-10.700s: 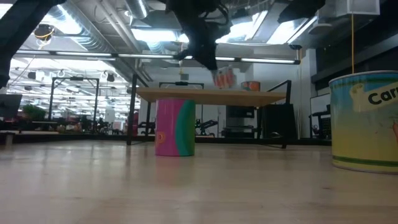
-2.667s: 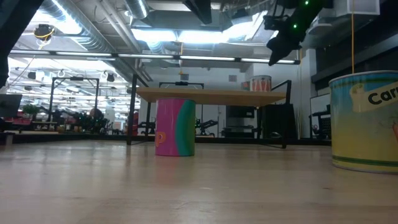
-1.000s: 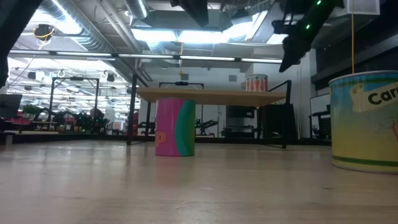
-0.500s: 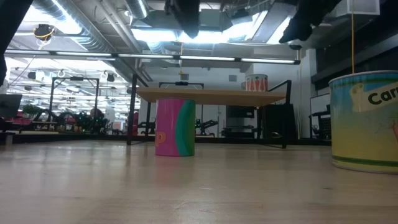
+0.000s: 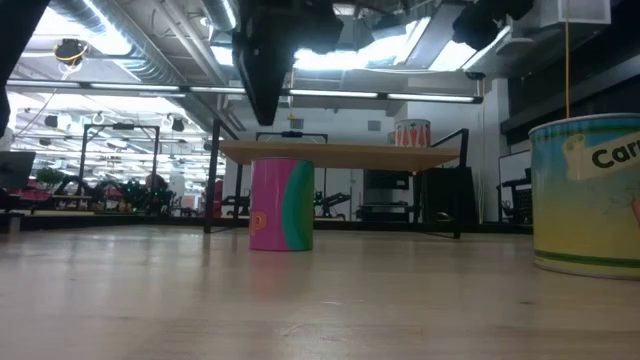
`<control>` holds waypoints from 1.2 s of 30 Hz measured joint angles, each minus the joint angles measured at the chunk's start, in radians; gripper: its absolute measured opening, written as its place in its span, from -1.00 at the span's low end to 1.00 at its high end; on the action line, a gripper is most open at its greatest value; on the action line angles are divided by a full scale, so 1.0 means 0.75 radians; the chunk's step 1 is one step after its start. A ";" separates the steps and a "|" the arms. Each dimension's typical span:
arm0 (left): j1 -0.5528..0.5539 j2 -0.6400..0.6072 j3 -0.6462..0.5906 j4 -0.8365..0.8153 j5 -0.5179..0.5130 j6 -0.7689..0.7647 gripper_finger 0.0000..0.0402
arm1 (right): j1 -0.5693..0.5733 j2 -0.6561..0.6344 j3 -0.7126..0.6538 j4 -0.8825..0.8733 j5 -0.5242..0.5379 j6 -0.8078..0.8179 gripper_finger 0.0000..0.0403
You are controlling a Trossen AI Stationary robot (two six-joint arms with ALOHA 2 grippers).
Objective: Pick and place cans onto a shelf
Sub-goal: Put the pink canned vegetable on the shelf
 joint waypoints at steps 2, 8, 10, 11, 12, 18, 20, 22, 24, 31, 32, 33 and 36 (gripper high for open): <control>0.000 0.000 -0.038 0.030 0.010 -0.014 -0.64 | 0.026 0.000 0.000 0.000 0.000 -0.001 0.03; -0.001 0.000 -0.108 0.141 0.051 -0.029 -0.64 | 0.072 0.000 -0.001 0.000 0.001 -0.002 0.03; 0.000 0.000 -0.117 0.173 0.050 -0.028 -0.64 | 0.078 0.000 -0.001 0.000 0.001 -0.003 0.03; 0.000 0.000 -0.121 0.178 0.050 -0.028 -0.64 | 0.082 0.000 -0.001 0.000 0.001 -0.003 0.03; 0.000 0.000 -0.123 0.181 0.047 -0.028 -0.64 | 0.085 0.000 -0.001 0.000 0.001 -0.003 0.03; -0.001 0.000 -0.122 0.232 0.043 -0.025 -0.64 | 0.085 0.000 -0.001 0.000 0.002 -0.005 0.03; 0.000 0.000 -0.122 0.231 0.041 -0.026 -0.64 | 0.085 0.000 -0.001 0.000 0.002 -0.005 0.03; 0.000 0.000 -0.122 0.244 0.040 -0.025 -0.64 | 0.085 0.000 -0.001 0.000 0.002 -0.005 0.03; -0.001 0.000 -0.122 0.258 0.032 -0.025 -0.64 | 0.085 0.000 -0.001 0.000 0.002 -0.005 0.03; -0.001 0.000 -0.123 0.265 0.029 -0.024 -0.64 | 0.085 0.000 -0.001 0.000 0.002 -0.006 0.03; -0.001 0.000 -0.128 0.276 0.029 -0.024 -0.64 | 0.085 0.000 -0.001 0.000 0.002 -0.005 0.03; -0.001 -0.001 -0.140 0.296 0.028 -0.024 -0.64 | 0.085 0.000 -0.001 0.000 0.002 -0.006 0.03; 0.000 -0.001 -0.193 0.347 0.028 -0.024 -0.64 | 0.085 0.000 -0.001 -0.001 0.002 -0.006 0.03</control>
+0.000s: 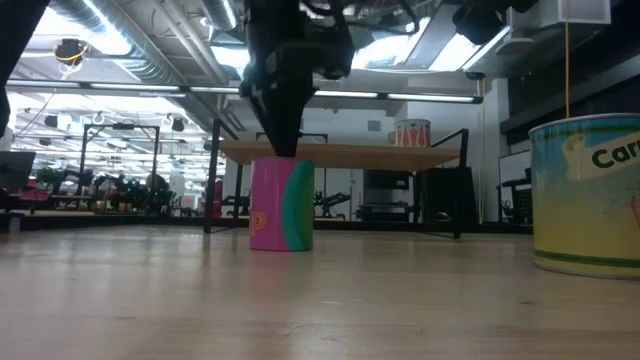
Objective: Pick and place cans onto a shelf
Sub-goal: Put the pink canned vegetable on the shelf
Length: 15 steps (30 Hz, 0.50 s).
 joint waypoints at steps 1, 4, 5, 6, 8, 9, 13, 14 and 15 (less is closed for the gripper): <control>0.000 0.000 -0.015 0.007 -0.001 0.000 -0.64 | 0.000 0.000 0.000 0.000 0.000 0.000 0.03; 0.000 0.000 -0.056 0.016 -0.010 -0.001 -0.64 | 0.000 0.000 0.000 0.000 0.000 0.000 0.03; 0.000 0.000 -0.070 0.017 -0.013 -0.002 -0.64 | 0.000 0.000 0.000 0.000 0.000 0.000 0.03; 0.000 0.000 -0.082 0.026 -0.019 -0.006 -0.64 | 0.000 0.000 0.000 0.000 0.000 0.000 0.03; 0.000 -0.004 -0.096 0.037 -0.022 -0.009 -0.64 | 0.000 0.000 0.000 0.000 0.000 0.000 0.03; -0.001 -0.004 -0.097 0.037 -0.022 -0.009 -0.64 | 0.000 0.000 0.000 0.000 0.000 0.000 0.03; -0.001 -0.004 -0.098 0.048 -0.022 -0.008 -0.70 | 0.000 0.000 0.000 0.000 0.000 0.000 0.03; -0.001 -0.004 -0.098 0.049 -0.022 -0.008 -0.73 | 0.000 0.000 0.000 0.000 0.000 0.000 0.03; -0.001 -0.004 -0.098 0.049 -0.022 -0.008 -0.76 | 0.000 0.000 0.000 0.000 0.000 0.000 0.03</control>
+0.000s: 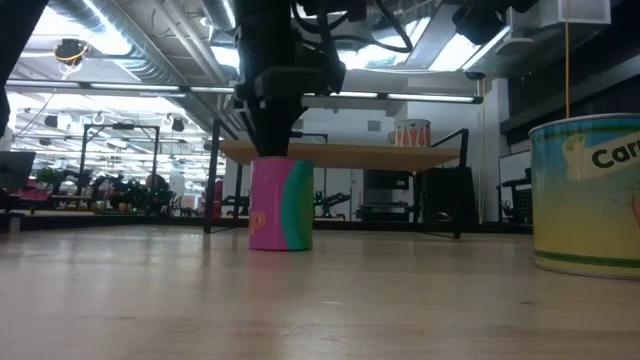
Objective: Pick and place cans onto a shelf
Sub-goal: Put the pink canned vegetable on the shelf
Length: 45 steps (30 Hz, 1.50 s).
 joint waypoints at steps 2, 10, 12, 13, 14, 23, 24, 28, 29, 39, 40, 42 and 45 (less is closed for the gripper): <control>0.000 0.001 0.000 0.001 -0.001 0.000 -0.84 | 0.000 0.000 0.000 0.000 0.007 0.000 0.03; 0.002 0.002 -0.001 0.000 -0.007 0.001 -0.93 | -0.010 -0.042 0.000 -0.017 0.282 -0.025 0.03; 0.002 0.004 0.009 -0.003 -0.002 0.009 -0.93 | -0.023 -0.067 0.000 -0.017 0.361 -0.035 0.03; 0.002 0.006 0.021 -0.002 0.006 0.015 -0.93 | -0.032 -0.079 0.000 -0.017 0.396 -0.036 0.03; 0.002 0.010 0.038 0.003 0.016 0.030 -0.94 | -0.042 -0.092 0.000 -0.017 0.431 -0.036 0.03; 0.017 0.009 0.317 0.007 0.008 0.211 -0.96 | -0.155 -0.144 0.000 -0.081 0.687 -0.027 0.03; 0.024 0.009 0.355 0.005 0.009 0.236 -0.96 | -0.167 -0.144 0.000 -0.081 0.688 -0.021 0.03; 0.065 0.009 0.507 0.023 -0.008 0.330 -0.96 | -0.194 -0.144 0.000 -0.081 0.687 -0.001 0.03; 0.078 0.009 0.546 0.030 -0.012 0.354 -0.96 | -0.196 -0.144 0.000 -0.082 0.687 -0.001 0.03; 0.273 0.006 0.811 0.089 -0.117 0.551 -0.96 | -0.196 -0.144 0.000 -0.082 0.660 0.000 0.03; 0.297 0.006 0.822 0.107 -0.116 0.567 -0.96 | -0.196 -0.144 0.000 -0.082 0.660 0.000 0.03; 0.350 0.005 0.834 0.160 -0.117 0.595 -0.96 | -0.196 -0.144 0.000 -0.082 0.660 0.001 0.03; 0.431 0.004 0.835 0.230 -0.113 0.603 -0.96 | -0.196 -0.144 0.000 -0.082 0.660 0.001 0.03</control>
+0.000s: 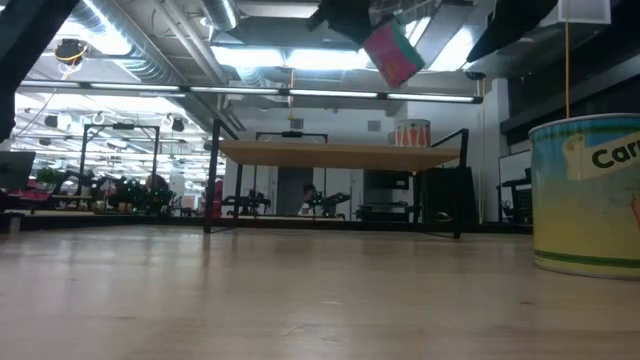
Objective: Pick and place cans onto a shelf
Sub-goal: Put the pink canned vegetable on the shelf
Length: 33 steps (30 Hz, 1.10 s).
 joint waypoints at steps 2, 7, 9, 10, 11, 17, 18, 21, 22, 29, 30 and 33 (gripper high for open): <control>0.052 0.000 0.000 0.026 -0.001 0.000 -0.96 | 0.000 0.000 0.000 0.000 0.000 0.000 0.03; 0.175 0.000 0.000 0.042 0.000 -0.002 -0.96 | 0.000 0.001 0.000 0.000 0.000 0.000 0.03; 0.216 0.000 0.000 0.044 0.007 -0.010 -0.96 | 0.000 0.001 0.000 0.000 0.000 0.000 0.03; 0.234 0.000 0.000 0.043 0.015 -0.011 -0.96 | 0.000 0.001 0.000 0.000 0.000 0.000 0.03; 0.248 0.000 -0.002 0.043 0.022 -0.012 -0.96 | 0.000 0.001 0.000 0.000 0.000 0.000 0.03; 0.268 0.001 -0.071 0.027 0.051 -0.013 -0.96 | 0.000 0.001 0.000 0.000 0.000 0.000 0.03; 0.268 0.001 -0.081 0.027 0.051 -0.012 -0.96 | 0.000 0.001 0.000 0.000 0.000 0.000 0.03; 0.262 0.001 -0.112 0.005 0.049 -0.011 -0.96 | 0.001 0.001 0.000 0.000 0.000 0.000 0.03; 0.262 0.001 -0.120 -0.016 0.047 -0.010 -0.96 | 0.001 0.001 0.000 0.001 0.000 0.000 0.03; 0.266 0.001 -0.126 -0.164 -0.068 -0.010 -0.96 | 0.000 0.001 0.000 0.000 0.000 0.000 0.03; 0.266 0.001 -0.126 -0.178 -0.085 -0.010 -0.96 | 0.000 0.001 0.000 0.000 0.000 0.000 0.03; 0.272 0.001 -0.126 -0.202 -0.119 -0.010 -0.96 | 0.000 0.001 0.000 0.000 0.000 0.001 0.03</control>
